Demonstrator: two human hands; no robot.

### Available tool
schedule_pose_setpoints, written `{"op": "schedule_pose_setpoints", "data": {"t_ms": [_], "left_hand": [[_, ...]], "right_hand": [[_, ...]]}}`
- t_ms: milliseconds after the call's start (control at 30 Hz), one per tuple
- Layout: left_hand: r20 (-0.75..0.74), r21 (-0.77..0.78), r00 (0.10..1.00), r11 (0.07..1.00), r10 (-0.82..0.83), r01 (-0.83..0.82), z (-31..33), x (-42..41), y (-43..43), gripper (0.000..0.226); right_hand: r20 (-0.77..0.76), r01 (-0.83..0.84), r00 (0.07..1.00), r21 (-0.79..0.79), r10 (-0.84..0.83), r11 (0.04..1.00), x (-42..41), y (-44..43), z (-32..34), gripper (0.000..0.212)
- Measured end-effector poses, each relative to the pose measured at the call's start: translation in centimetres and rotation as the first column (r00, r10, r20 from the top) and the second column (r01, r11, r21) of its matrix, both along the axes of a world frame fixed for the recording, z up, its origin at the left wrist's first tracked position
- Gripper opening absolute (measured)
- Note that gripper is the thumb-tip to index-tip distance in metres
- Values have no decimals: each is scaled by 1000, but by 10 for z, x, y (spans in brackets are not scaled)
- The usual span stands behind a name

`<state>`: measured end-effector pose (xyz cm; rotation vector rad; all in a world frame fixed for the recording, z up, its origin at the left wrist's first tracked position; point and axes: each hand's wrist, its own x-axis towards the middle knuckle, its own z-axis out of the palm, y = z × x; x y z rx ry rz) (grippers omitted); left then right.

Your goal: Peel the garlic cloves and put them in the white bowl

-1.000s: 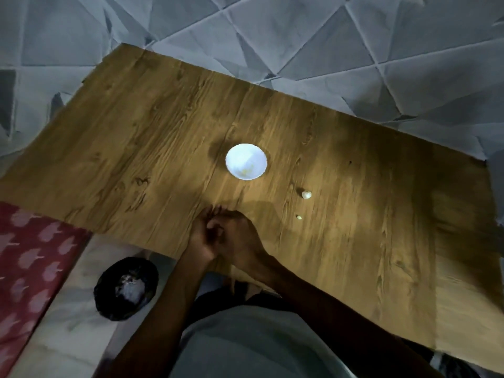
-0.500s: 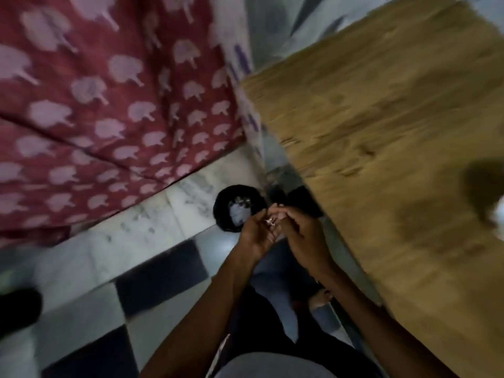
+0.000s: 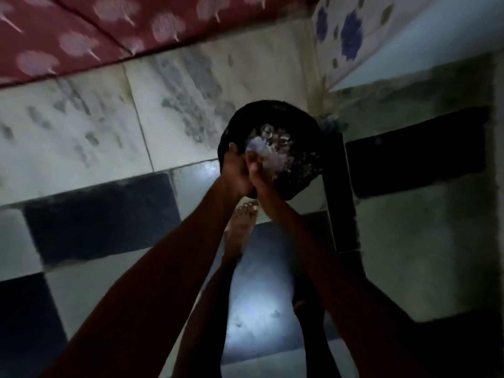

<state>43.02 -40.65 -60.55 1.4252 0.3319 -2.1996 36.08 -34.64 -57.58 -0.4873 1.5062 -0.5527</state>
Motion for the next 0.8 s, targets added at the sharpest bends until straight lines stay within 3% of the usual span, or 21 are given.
{"op": "schedule_pose_setpoints", "data": {"t_ms": [100, 167, 233, 333, 500, 567, 667, 800], "left_hand": [[-11, 19, 1000, 1000, 1, -1, -15, 8, -10, 77], [20, 27, 999, 999, -29, 29, -14, 10, -9, 70], [131, 34, 990, 998, -53, 49, -1, 12, -6, 55], [197, 39, 969, 989, -150, 145, 40, 15, -1, 32], [333, -92, 879, 916, -341, 390, 209, 2, 14, 14], [340, -185, 856, 865, -389, 467, 284, -5, 22, 13], [347, -286, 805, 763, -482, 580, 397, -24, 39, 13], [412, -402, 713, 590, -567, 701, 503, -62, 66, 16]], "right_hand": [[-205, 28, 979, 70, -14, 997, -11, -27, -51, 81], [-315, 46, 948, 8, -41, 999, -19, -33, -46, 61], [-341, 70, 936, -76, -92, 995, -20, -30, -20, 41], [-342, 56, 933, -165, -111, 985, -22, -8, 35, 27], [-322, 243, 904, -150, -280, 958, -36, 32, 189, 32], [-284, 321, 887, -188, -364, 928, -44, 46, 260, 20], [-215, 435, 844, -260, -491, 862, -65, 78, 370, 4], [-217, 490, 780, -369, -586, 790, -102, 121, 472, 11]]}}
